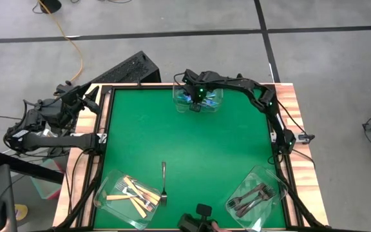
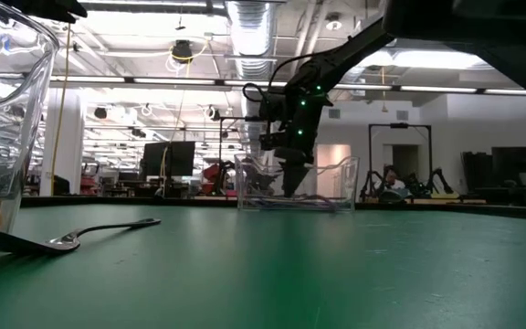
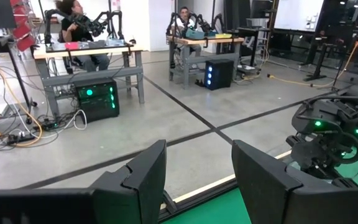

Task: Sort silverware by color (type)
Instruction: Put the blue fork into the top transparent bin, then put the black fork into the bottom right transparent bin

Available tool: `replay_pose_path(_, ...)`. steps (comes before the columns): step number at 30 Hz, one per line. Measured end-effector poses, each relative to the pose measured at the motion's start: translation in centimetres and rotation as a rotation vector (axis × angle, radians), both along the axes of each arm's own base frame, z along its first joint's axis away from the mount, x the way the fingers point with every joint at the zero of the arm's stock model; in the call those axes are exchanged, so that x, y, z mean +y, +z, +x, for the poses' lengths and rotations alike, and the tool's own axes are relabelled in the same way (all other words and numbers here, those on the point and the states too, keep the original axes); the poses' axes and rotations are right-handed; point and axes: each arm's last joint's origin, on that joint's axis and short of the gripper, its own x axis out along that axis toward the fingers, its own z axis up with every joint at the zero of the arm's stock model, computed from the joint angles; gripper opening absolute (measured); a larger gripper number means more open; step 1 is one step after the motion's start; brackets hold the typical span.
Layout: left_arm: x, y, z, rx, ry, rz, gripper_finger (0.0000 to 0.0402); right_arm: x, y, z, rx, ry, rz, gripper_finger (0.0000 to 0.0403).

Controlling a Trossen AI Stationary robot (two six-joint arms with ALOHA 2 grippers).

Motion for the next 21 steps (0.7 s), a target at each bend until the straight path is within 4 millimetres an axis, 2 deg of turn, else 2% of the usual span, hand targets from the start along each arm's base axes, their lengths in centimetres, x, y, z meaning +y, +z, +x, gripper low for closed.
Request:
replay_pose_path(5,0.0,0.0,0.0,0.0,0.0,0.0,0.0167,0.0,0.0,0.0,-0.003,0.0,-0.001,0.0024)
replay_pose_path(17,0.0,0.0,0.0,0.0,0.0,0.0,0.0167,0.1,0.1,-0.1,0.003,0.003,0.011,0.0089)
replay_pose_path(21,0.0,0.0,0.0,0.0,0.0,-0.001,0.0167,0.1,1.6,0.0,-0.002,0.009,0.034,0.0105)
